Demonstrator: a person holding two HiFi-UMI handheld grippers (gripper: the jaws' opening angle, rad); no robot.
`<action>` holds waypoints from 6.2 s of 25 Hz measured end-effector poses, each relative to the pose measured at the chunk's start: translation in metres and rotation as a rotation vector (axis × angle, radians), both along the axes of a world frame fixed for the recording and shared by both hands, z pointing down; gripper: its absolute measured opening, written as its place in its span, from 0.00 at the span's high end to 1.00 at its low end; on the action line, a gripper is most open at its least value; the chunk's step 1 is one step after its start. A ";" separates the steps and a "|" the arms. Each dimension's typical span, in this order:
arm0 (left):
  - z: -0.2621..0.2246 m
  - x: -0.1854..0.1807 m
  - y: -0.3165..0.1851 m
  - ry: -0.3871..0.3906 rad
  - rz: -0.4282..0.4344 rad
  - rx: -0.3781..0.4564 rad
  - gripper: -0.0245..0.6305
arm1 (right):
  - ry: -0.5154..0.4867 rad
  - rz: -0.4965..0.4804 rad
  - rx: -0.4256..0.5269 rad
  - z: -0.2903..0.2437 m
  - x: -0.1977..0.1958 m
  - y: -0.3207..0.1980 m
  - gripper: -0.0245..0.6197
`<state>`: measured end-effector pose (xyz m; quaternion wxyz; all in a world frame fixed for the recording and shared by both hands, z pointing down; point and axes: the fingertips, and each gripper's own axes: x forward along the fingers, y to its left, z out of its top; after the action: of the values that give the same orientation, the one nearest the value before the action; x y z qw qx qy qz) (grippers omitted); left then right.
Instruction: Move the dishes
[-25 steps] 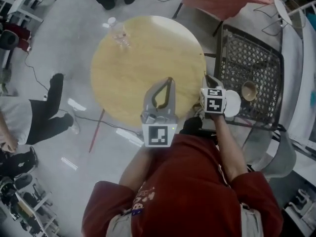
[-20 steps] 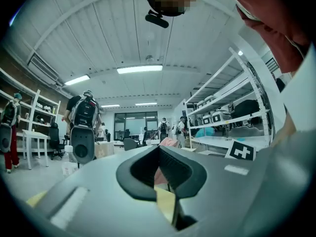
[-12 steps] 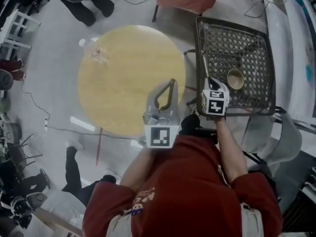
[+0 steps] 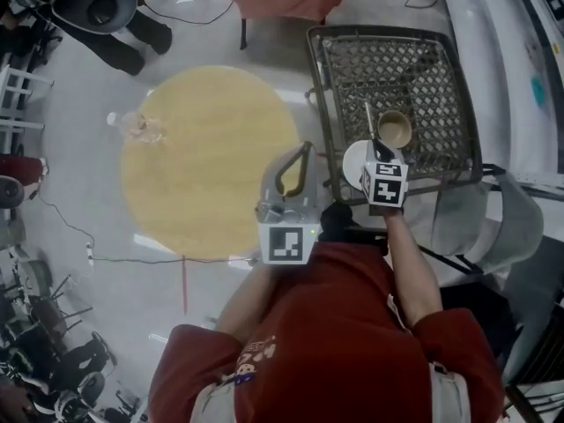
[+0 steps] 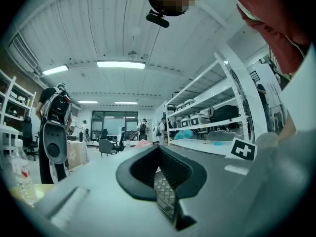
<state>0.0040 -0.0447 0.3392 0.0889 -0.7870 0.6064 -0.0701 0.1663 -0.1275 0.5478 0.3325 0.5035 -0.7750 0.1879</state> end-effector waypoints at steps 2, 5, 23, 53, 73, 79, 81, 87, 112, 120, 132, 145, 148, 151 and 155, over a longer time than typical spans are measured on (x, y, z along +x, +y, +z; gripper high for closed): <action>-0.001 0.015 -0.007 0.000 0.033 0.003 0.95 | -0.004 0.033 0.001 0.000 0.016 -0.001 0.93; 0.001 0.038 -0.019 0.004 0.082 -0.003 0.95 | -0.006 0.086 -0.004 0.001 0.043 -0.004 0.93; 0.004 0.178 -0.074 0.015 0.330 0.003 0.95 | 0.012 0.345 -0.005 0.003 0.201 -0.011 0.93; 0.042 0.241 -0.122 -0.008 0.373 -0.141 0.95 | -0.023 0.371 -0.196 0.089 0.238 -0.040 0.93; 0.065 0.252 -0.143 0.004 0.355 -0.218 0.95 | -0.039 0.333 -0.321 0.137 0.226 -0.047 0.93; 0.065 0.254 -0.143 0.000 0.357 -0.215 0.95 | -0.035 0.338 -0.329 0.140 0.223 -0.046 0.93; 0.065 0.255 -0.142 -0.009 0.365 -0.215 0.95 | -0.027 0.336 -0.332 0.140 0.223 -0.046 0.92; 0.062 0.256 -0.140 0.004 0.365 -0.216 0.95 | -0.045 0.344 -0.333 0.138 0.224 -0.046 0.90; 0.042 0.219 -0.123 0.018 0.306 -0.150 0.95 | -0.069 0.318 -0.177 0.091 0.214 -0.050 0.86; 0.029 0.182 -0.113 0.051 0.235 -0.106 0.95 | -0.069 0.265 -0.101 0.059 0.180 -0.054 0.86; 0.013 0.125 -0.099 0.103 0.124 -0.044 0.95 | -0.107 0.153 0.031 0.003 0.119 -0.064 0.86; -0.013 0.029 -0.061 0.120 -0.111 0.014 0.95 | -0.157 -0.089 0.163 -0.062 0.007 -0.069 0.86; -0.012 0.006 -0.051 0.191 -0.181 0.029 0.95 | -0.174 -0.135 0.180 -0.068 -0.019 -0.067 0.86; -0.013 -0.014 -0.039 0.193 -0.234 0.042 0.95 | -0.198 -0.179 0.185 -0.076 -0.046 -0.061 0.86; -0.013 -0.039 -0.021 0.192 -0.301 0.041 0.95 | -0.229 -0.266 0.202 -0.089 -0.086 -0.049 0.86</action>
<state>-0.0351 -0.0653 0.3261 0.0352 -0.6886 0.7243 0.0050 0.0804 -0.1767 0.4585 0.2116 0.4030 -0.8823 0.1196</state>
